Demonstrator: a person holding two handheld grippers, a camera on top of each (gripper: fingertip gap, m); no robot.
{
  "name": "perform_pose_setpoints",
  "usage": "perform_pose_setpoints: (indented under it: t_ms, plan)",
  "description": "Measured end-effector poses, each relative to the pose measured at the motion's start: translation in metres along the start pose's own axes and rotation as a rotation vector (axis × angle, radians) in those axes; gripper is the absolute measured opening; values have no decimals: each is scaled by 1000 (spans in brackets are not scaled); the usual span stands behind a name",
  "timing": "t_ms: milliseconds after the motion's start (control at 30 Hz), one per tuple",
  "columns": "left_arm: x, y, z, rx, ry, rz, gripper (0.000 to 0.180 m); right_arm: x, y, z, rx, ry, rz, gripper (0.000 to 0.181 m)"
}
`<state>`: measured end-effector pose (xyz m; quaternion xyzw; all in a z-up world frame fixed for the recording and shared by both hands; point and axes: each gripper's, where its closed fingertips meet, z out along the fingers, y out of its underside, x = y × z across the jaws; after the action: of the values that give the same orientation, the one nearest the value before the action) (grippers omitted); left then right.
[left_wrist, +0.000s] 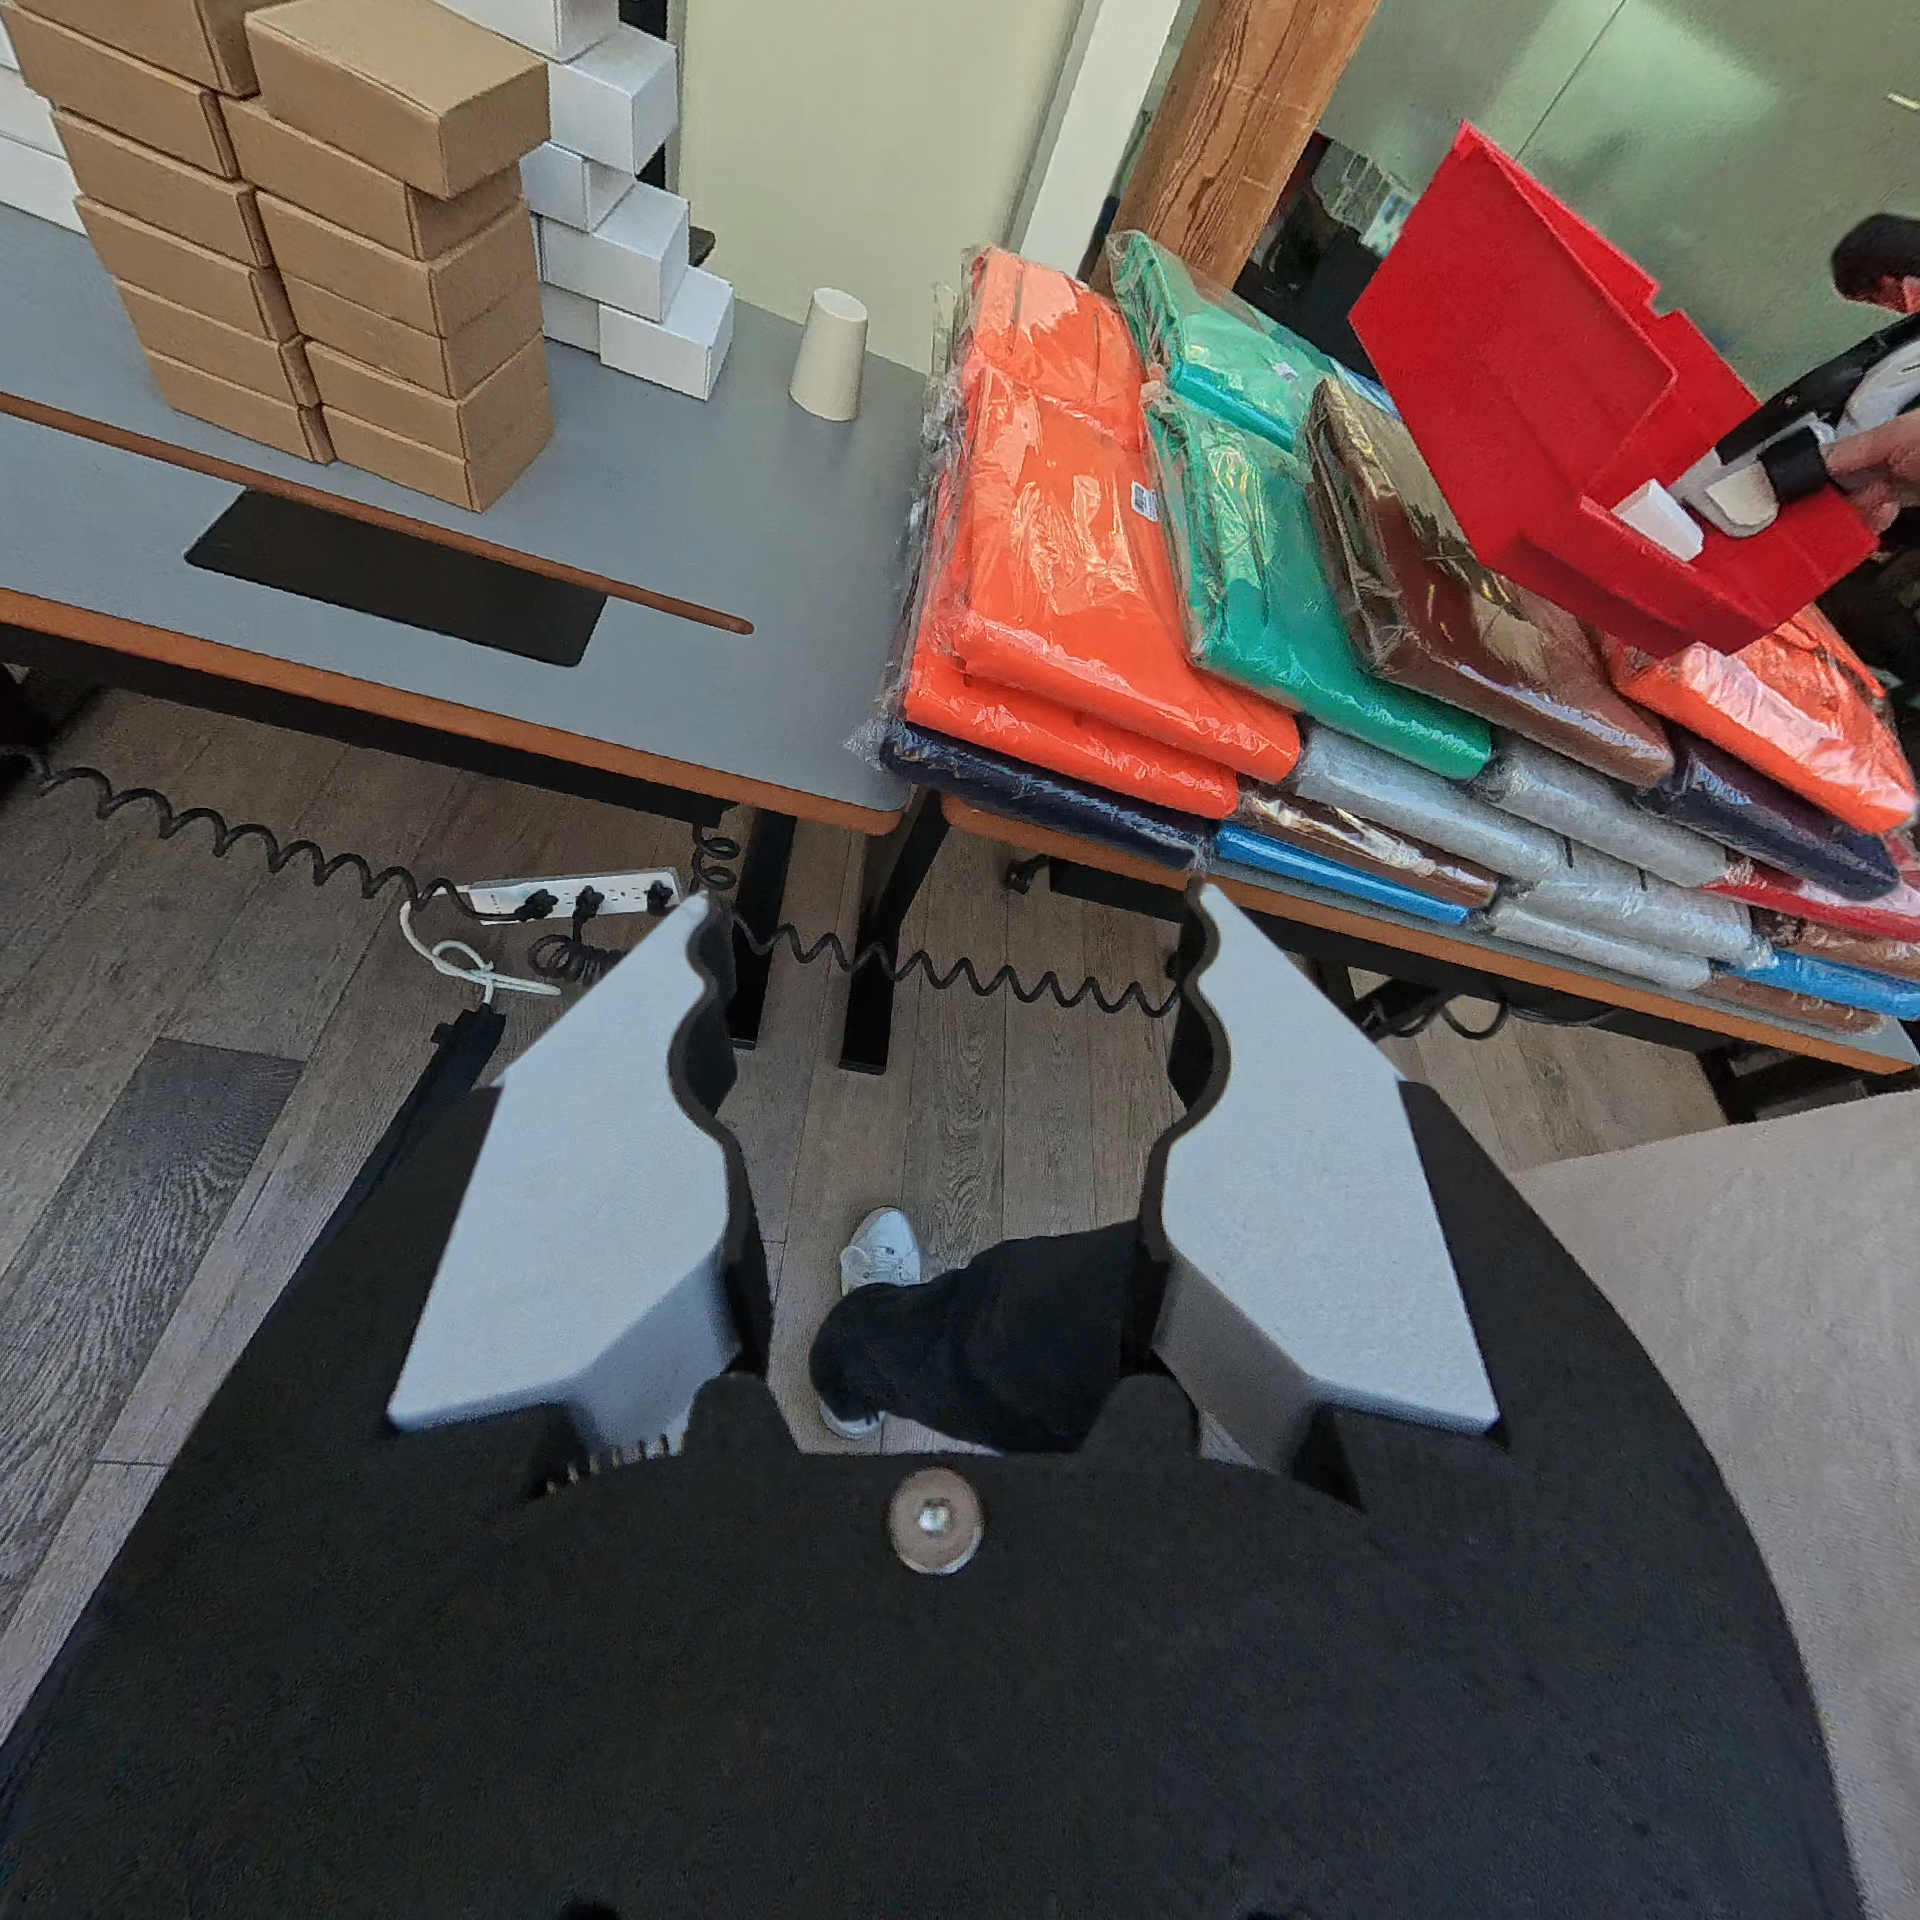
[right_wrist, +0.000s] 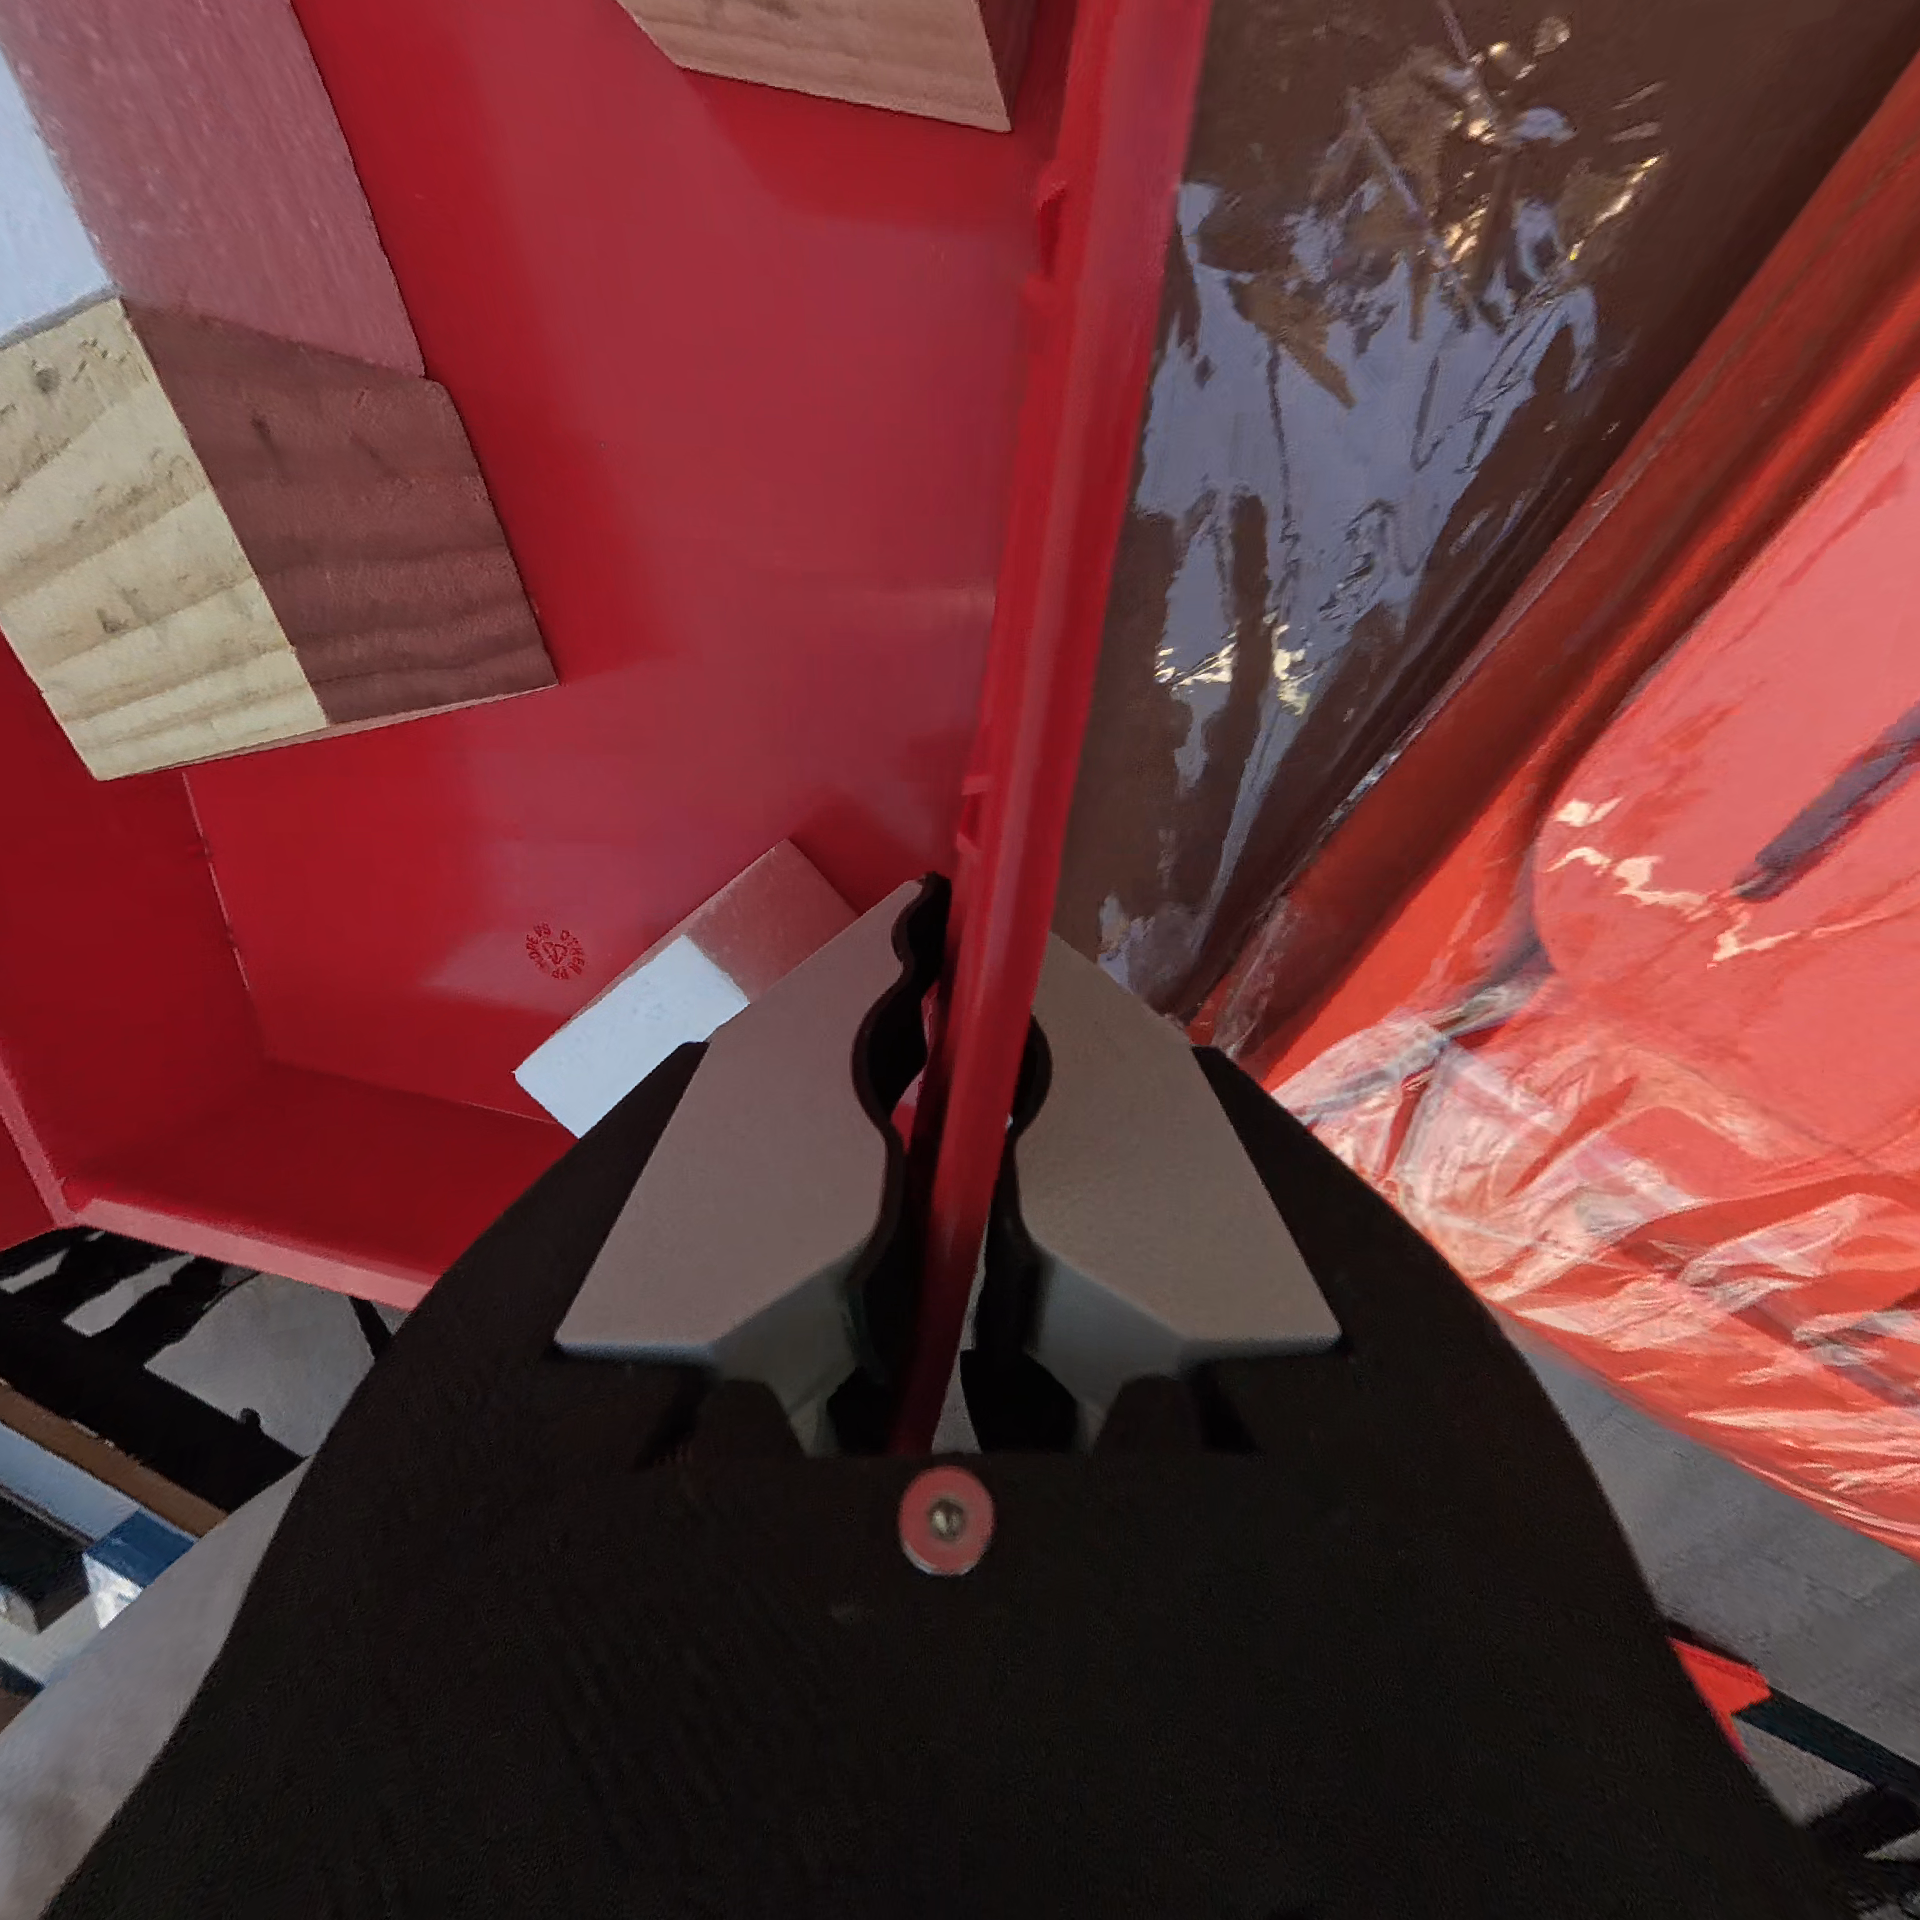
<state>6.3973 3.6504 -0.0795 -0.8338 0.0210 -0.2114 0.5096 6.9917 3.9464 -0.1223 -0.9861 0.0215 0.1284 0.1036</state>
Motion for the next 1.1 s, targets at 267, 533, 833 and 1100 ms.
perform_pose_setpoints:
  t_ms: [267, 533, 833, 1100]
  plan:
    - [-13, -82, 158, -95, 159, 159, 92, 46, -38, 43, 16, 20, 152, 21]
    - [44, -161, 310, -142, 458, 361, 89, -6, -98, -44, 569, 116, -156, 73]
    - [116, -231, 437, -164, 865, 601, 89, -48, -113, 55, 372, 236, -140, 85]
    - [70, -242, 500, -219, 1023, 760, 87, -43, -113, 48, 374, 330, 30, 58]
